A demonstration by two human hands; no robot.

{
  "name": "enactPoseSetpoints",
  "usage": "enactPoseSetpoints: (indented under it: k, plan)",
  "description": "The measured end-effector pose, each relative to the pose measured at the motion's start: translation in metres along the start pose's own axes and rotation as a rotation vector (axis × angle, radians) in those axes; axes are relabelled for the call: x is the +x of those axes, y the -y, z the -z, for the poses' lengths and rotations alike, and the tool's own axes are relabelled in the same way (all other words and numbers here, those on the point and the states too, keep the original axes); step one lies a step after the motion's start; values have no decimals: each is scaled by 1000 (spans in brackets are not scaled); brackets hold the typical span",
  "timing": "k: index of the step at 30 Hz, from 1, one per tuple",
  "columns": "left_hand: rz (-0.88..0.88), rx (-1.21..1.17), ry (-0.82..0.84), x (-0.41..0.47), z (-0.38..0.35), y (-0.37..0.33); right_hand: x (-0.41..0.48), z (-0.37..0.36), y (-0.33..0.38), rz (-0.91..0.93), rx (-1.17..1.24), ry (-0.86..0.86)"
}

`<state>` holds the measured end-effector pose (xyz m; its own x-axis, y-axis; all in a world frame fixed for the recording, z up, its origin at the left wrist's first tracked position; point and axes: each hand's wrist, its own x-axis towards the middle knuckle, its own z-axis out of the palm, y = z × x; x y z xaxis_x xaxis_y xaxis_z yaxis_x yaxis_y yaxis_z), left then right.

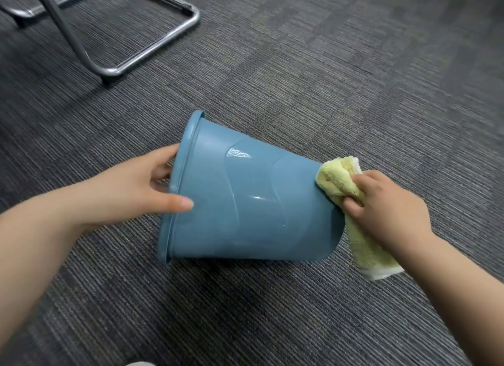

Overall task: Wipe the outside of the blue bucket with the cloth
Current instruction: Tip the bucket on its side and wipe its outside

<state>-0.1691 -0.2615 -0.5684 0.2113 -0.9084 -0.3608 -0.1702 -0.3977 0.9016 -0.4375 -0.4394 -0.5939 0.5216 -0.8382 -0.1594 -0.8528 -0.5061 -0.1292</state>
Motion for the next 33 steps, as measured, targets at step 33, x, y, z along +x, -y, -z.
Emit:
enactPoseSetpoints:
  k: [33]
  plan:
    - [-95,-241,-294,2,-23,-34,-15,31,80,405,174,-153]
